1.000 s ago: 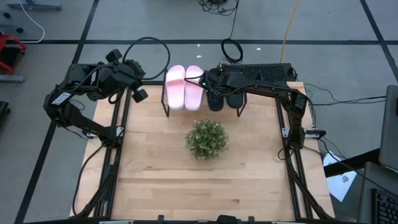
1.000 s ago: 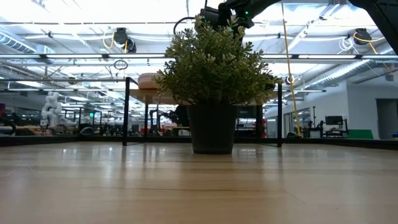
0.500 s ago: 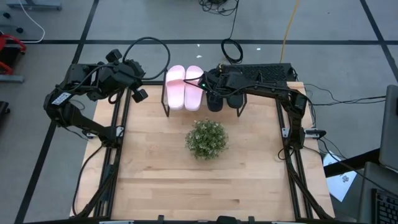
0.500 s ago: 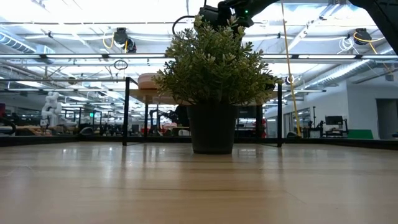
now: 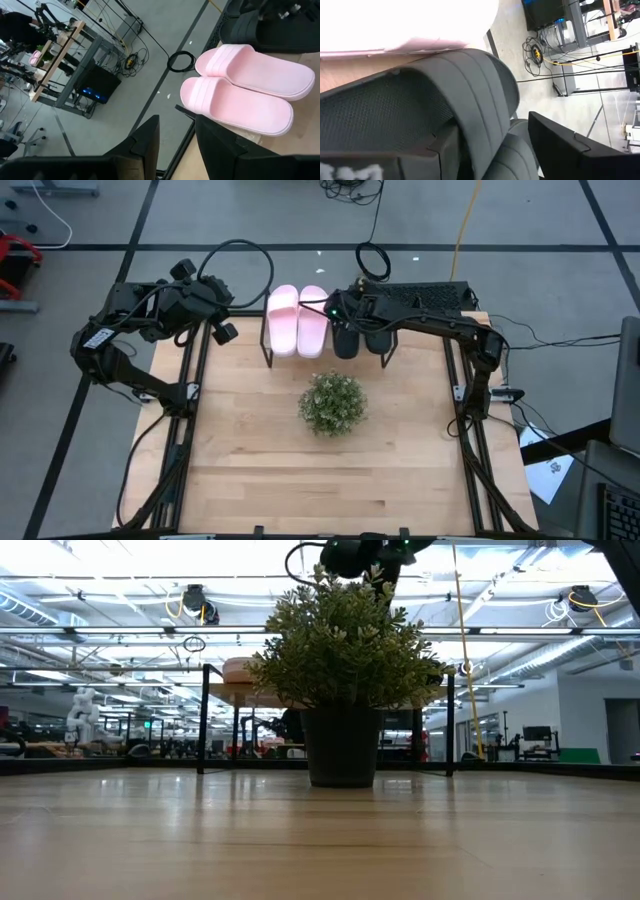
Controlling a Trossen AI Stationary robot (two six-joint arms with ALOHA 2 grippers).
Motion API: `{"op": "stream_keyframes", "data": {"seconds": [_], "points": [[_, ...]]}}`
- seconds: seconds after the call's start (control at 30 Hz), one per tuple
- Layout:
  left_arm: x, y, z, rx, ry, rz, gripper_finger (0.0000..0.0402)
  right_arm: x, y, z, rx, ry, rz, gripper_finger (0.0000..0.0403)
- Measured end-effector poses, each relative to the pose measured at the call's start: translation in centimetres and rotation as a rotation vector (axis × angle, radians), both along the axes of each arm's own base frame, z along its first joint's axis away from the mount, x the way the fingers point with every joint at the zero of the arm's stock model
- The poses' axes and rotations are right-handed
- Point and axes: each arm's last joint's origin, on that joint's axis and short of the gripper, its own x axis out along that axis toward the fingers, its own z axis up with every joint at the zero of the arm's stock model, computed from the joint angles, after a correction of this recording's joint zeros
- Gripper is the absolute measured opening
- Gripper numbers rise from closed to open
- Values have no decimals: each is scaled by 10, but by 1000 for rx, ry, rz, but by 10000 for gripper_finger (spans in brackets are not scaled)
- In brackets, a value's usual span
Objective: Pick and place slides into the shelf
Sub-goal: Put the black slide on the shelf
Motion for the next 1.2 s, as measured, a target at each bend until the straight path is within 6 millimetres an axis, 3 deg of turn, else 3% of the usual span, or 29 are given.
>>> {"op": "stream_keyframes", "data": {"seconds": [0.37,1.2], "points": [[0,0,0,-1,-2,2,134,-6,19,23,-19,-66,33,206],[0,0,0,-2,-5,4,134,-8,18,7,14,-32,43,206]]}}
